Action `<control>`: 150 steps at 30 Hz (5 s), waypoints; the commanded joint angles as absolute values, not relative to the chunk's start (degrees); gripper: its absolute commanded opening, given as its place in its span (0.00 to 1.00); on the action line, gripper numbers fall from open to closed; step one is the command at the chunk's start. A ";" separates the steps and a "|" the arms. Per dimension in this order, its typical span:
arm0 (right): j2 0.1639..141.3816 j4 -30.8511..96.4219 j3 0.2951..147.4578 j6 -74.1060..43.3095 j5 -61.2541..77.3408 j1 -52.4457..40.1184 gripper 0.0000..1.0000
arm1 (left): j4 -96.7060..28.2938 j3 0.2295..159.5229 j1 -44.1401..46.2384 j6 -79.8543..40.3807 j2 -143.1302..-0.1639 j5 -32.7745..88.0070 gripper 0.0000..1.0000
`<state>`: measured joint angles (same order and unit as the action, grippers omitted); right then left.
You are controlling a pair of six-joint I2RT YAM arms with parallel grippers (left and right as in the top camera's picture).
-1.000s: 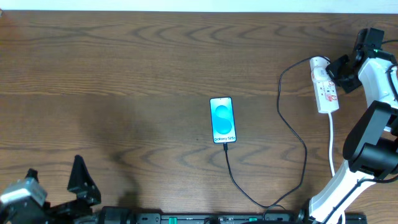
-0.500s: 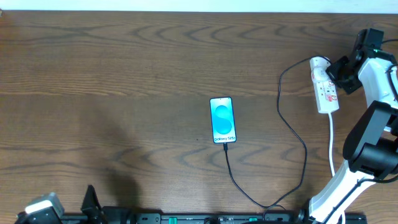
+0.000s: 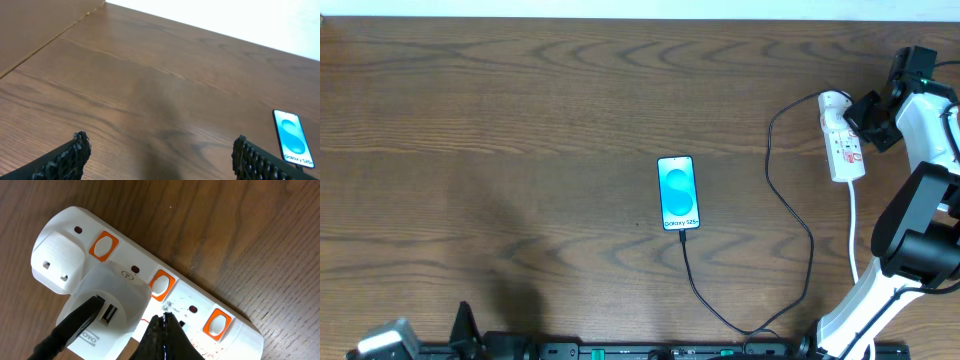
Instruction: Plug charger to phone and switch on socket
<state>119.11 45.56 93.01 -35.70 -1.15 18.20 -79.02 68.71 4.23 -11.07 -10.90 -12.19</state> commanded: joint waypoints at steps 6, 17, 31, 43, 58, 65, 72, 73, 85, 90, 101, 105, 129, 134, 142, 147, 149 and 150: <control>119.20 45.69 93.95 -34.63 -2.00 18.02 0.22 | -78.98 68.58 4.19 -10.74 -2.20 -12.71 0.92; 119.20 44.45 93.95 -34.68 -2.00 18.02 0.18 | -79.68 69.23 4.03 -10.74 -0.19 -12.71 0.92; 120.25 44.38 93.10 -41.78 -4.99 18.06 0.01 | -79.68 69.23 4.03 -10.74 -0.19 -12.71 0.92; 123.28 41.52 93.12 -42.83 0.27 18.68 0.01 | -79.68 69.23 4.03 -10.74 -0.19 -12.71 0.92; 123.28 39.42 93.12 -39.92 1.48 19.84 0.01 | -79.70 69.23 4.03 -10.74 -0.19 -12.69 0.92; 123.83 41.21 92.97 -39.42 1.50 18.37 0.01 | -79.72 69.23 4.03 -10.74 -0.19 -12.71 0.92; 123.90 41.17 92.95 -38.48 -0.12 15.66 0.01 | -79.70 69.23 4.03 -10.74 -0.19 -12.71 0.92; 123.90 41.17 92.95 -38.48 -2.26 15.53 0.01 | -79.70 69.23 4.03 -10.74 -0.19 -12.71 0.92; 123.92 39.27 92.95 -35.70 5.28 18.20 0.01 | -79.72 69.23 4.03 -10.74 -0.19 -12.71 0.92; 125.62 37.36 92.95 -34.57 6.61 18.17 0.01 | -79.72 69.23 4.03 -10.74 -0.19 -12.71 0.92; 126.78 39.97 92.97 -33.32 13.91 17.54 0.01 | -79.72 69.23 4.03 -10.74 -0.19 -12.71 0.92; 126.78 41.47 92.95 -33.34 13.89 16.84 0.01 | -79.72 69.23 4.03 -10.74 -0.19 -12.71 0.92; 84.12 42.50 92.99 -31.66 -8.80 16.08 0.01 | -79.68 69.23 4.03 -10.76 -0.19 -12.71 0.92; 70.43 39.86 92.99 -31.64 -4.78 16.08 0.02 | -79.68 69.23 4.03 -10.76 -0.19 -12.69 0.92; 63.35 42.85 92.99 -33.61 3.79 12.58 0.01 | -79.70 69.23 4.03 -10.74 -0.19 -12.69 0.92; 63.37 42.83 92.99 -33.58 3.31 7.49 0.05 | -79.70 69.23 4.03 -10.74 -0.16 -12.71 0.92; 63.37 42.83 92.99 -33.58 3.33 6.13 0.05 | -79.70 69.23 4.01 -10.74 -0.16 -12.71 0.92; 63.37 42.83 92.99 -33.58 3.38 5.80 0.06 | -79.70 69.23 4.03 -10.74 -0.16 -12.71 0.92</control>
<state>63.37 42.65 93.06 -33.08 3.05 6.87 -79.59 68.82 4.21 -11.07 -0.25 -12.21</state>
